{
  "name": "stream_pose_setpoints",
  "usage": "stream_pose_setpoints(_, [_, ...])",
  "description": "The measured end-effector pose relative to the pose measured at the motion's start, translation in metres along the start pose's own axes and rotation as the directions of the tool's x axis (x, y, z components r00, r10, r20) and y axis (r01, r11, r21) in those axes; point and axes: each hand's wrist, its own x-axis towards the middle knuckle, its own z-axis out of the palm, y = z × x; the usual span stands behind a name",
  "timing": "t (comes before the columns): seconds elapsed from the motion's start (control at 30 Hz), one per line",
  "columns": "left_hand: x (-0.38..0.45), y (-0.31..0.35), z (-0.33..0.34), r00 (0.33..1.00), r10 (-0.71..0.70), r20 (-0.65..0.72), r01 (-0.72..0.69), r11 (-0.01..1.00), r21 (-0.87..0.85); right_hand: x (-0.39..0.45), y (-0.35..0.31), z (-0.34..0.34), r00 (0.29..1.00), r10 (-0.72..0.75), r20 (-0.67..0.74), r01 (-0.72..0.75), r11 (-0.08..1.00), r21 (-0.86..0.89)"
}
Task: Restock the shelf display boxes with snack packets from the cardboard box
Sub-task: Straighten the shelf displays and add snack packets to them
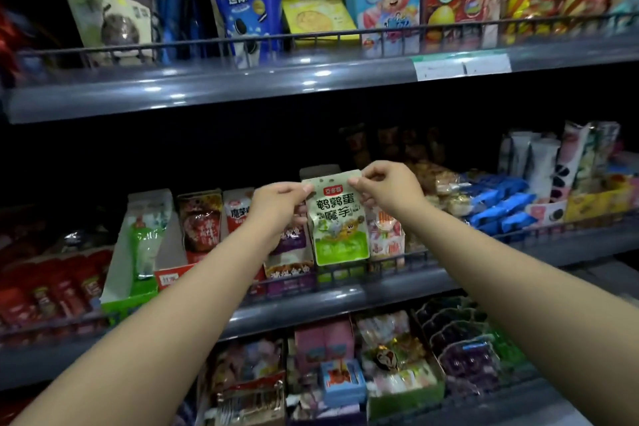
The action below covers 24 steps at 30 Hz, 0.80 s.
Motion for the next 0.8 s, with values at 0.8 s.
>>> stream_pose_setpoints(0.8, [0.101,-0.061,0.019,0.984,0.115,-0.138,-0.059,0.933,0.356,0.093,0.051,0.038,0.993,0.070,0.092,-0.005,0.818,-0.575])
